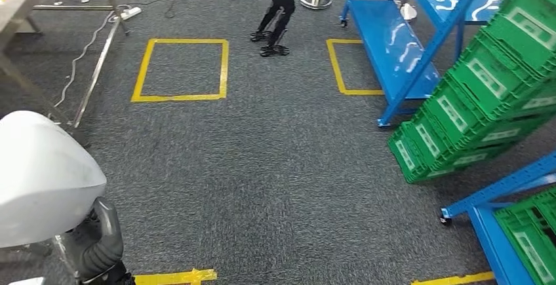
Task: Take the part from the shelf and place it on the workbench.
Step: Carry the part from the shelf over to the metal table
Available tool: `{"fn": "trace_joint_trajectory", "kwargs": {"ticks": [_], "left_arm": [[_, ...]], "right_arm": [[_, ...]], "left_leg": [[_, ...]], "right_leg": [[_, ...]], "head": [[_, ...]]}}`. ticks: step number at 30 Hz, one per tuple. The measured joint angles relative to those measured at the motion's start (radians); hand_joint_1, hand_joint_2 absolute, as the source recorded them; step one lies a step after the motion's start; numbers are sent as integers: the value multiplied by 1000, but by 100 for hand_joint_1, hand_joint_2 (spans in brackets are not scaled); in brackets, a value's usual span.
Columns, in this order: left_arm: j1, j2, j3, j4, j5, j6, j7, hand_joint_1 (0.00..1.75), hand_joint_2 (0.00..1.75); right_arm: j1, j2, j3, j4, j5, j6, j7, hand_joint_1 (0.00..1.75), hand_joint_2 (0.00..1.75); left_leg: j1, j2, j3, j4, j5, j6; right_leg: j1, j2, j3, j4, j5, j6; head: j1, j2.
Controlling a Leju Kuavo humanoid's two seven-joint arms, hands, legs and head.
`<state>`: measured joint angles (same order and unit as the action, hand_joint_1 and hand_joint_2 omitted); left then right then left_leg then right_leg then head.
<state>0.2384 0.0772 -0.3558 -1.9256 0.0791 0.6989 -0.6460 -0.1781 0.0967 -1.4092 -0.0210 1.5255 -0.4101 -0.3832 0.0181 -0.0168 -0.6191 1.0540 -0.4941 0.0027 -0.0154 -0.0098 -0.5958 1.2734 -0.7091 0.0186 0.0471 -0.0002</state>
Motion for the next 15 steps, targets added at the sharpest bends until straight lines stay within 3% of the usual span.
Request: {"fn": "trace_joint_trajectory", "kwargs": {"ticks": [1, 2, 5, 7, 8, 9, 11, 13, 15], "left_arm": [[8, -12, 16, 4, -17, 0, 0, 175, 175], [14, -26, 33, 8, -34, 0, 0, 175, 175], [22, -71, 84, 19, -66, 0, 0, 175, 175], [29, -101, 117, 25, -70, 0, 0, 175, 175], [34, -115, 133, 28, -70, 0, 0, 175, 175], [41, -128, 151, 30, -72, 0, 0, 175, 175], [49, -153, 186, 32, -86, 0, 0, 175, 175], [52, -176, 216, 32, -107, 1, 0, 175, 175], [55, -198, 241, 32, -120, 1, 0, 175, 175]], "right_arm": [[1, 0, 0, 0, 0, 0, 2, 0, 0], [1, 0, 0, 0, 0, 1, 5, 0, 0], [-2, 0, 0, 0, 0, 1, 7, 0, 0], [-4, -2, 0, 1, 0, 2, 7, 0, 0], [-6, -2, 0, 1, 0, 2, 8, 0, 0], [-8, -1, 0, 1, 0, 2, 8, 0, 0], [-11, 1, 1, 1, 0, 2, 10, 0, 0], [-10, 3, 1, 0, 0, 3, 11, 0, 0], [-6, 4, 1, 0, 0, 3, 12, 0, 0]], "left_leg": [[-5, -16, -1, 0, 2, 3], [-9, -30, -1, 0, 3, 5], [-14, -67, 0, -2, 10, 9], [-11, -86, -6, -5, 18, 4], [-9, -96, -8, -9, 24, -2], [-9, -95, -10, -10, 27, -6], [-12, -42, -25, 13, 5, -12], [-11, 15, -68, 106, -60, -22], [-2, 18, -113, 213, -111, -38]], "right_leg": [[6, 4, -7, 10, 10, -10], [14, 9, 2, -18, 38, -21], [36, 58, 72, -199, 141, -58], [41, 81, 90, -253, 157, -72], [42, 76, 91, -261, 161, -74], [41, 68, 95, -274, 168, -74], [37, 48, 106, -305, 189, -71], [35, 20, 109, -322, 201, -66], [33, -10, 105, -321, 202, -63]], "head": [[4, 0], [7, 0], [7, 0], [10, 0], [13, 0], [17, 0], [16, 0], [6, 0], [-1, 0]]}}
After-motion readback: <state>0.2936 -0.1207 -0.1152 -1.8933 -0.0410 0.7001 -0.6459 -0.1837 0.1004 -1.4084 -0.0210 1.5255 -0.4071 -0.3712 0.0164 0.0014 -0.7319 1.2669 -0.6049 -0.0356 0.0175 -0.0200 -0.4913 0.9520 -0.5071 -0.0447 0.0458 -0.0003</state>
